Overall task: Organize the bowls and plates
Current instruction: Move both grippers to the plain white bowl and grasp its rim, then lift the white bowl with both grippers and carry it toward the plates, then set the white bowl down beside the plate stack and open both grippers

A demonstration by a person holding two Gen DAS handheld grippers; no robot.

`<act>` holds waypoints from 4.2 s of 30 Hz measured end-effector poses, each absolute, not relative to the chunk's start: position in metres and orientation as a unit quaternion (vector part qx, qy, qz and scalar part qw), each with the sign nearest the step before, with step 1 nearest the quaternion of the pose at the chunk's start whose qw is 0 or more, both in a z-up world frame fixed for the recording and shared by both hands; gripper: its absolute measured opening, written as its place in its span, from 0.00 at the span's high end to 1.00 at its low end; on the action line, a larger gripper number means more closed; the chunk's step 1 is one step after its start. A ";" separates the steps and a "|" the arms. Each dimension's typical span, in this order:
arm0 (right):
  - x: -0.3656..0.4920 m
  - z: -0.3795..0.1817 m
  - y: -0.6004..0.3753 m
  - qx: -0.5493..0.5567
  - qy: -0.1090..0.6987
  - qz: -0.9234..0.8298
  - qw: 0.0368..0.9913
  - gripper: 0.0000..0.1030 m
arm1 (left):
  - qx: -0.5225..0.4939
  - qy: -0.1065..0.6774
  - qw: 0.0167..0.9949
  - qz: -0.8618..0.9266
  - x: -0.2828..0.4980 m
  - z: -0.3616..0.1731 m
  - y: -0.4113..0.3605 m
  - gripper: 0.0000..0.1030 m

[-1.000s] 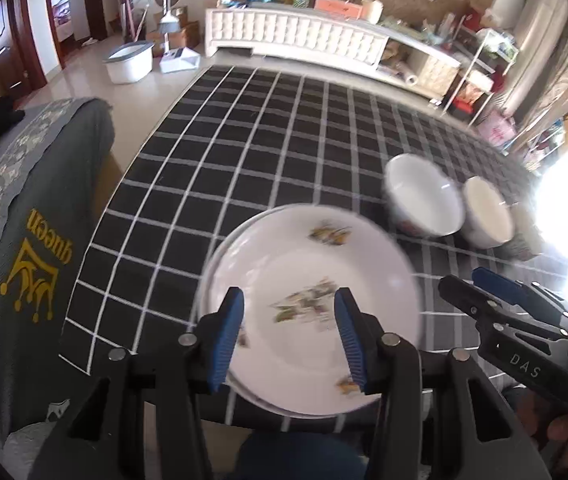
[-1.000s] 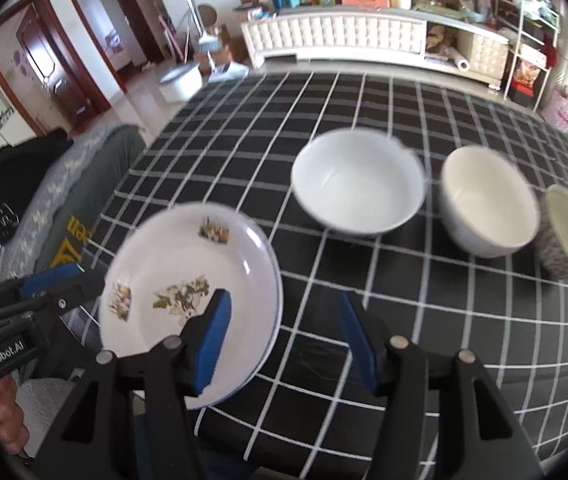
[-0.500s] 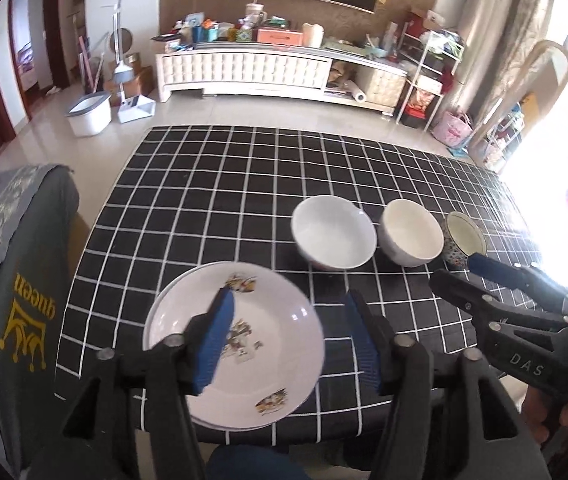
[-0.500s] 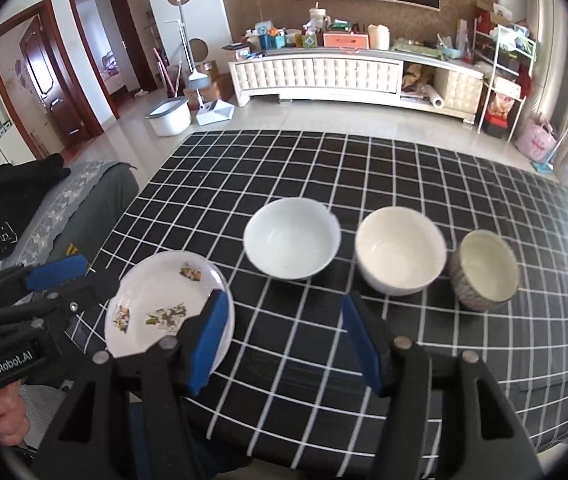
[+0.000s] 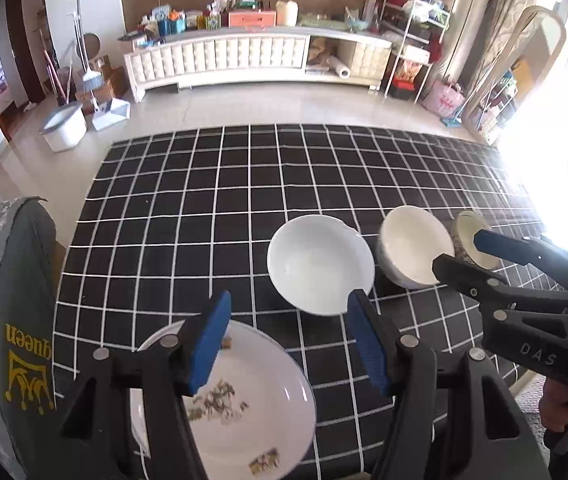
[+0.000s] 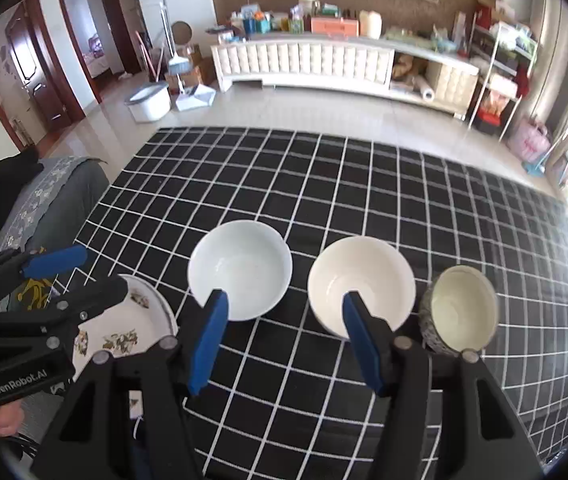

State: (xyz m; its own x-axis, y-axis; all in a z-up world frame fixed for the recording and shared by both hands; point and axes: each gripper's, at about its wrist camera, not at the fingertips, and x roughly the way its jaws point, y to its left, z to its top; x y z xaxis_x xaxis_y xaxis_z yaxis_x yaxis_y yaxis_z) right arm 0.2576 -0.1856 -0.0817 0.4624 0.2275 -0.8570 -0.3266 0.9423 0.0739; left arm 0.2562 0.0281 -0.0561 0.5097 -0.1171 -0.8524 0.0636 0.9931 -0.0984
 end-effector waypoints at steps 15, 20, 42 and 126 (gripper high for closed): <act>0.341 -0.143 -0.161 -0.028 0.616 0.181 0.766 0.53 | -0.079 0.594 0.797 -0.075 0.336 -0.121 0.048 0.54; 0.348 -0.158 -0.154 -0.035 0.631 0.183 0.753 0.67 | -0.073 0.601 0.791 -0.083 0.343 -0.133 0.046 0.68; 0.348 -0.183 -0.158 -0.022 0.639 0.147 0.755 0.92 | -0.054 0.613 0.784 -0.080 0.347 -0.160 0.036 0.93; 0.204 -0.103 -0.262 -0.006 0.550 0.115 0.827 0.92 | 0.012 0.533 0.839 -0.111 0.214 -0.071 -0.057 0.61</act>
State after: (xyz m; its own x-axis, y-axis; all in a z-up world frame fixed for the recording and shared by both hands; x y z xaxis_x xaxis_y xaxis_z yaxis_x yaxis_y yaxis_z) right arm 0.2038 -0.2619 -0.1035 0.3694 0.1843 -0.9108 -0.1974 0.9733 0.1169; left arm 0.2144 -0.0566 -0.0710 0.4066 -0.1745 -0.8968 0.1992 0.9749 -0.0994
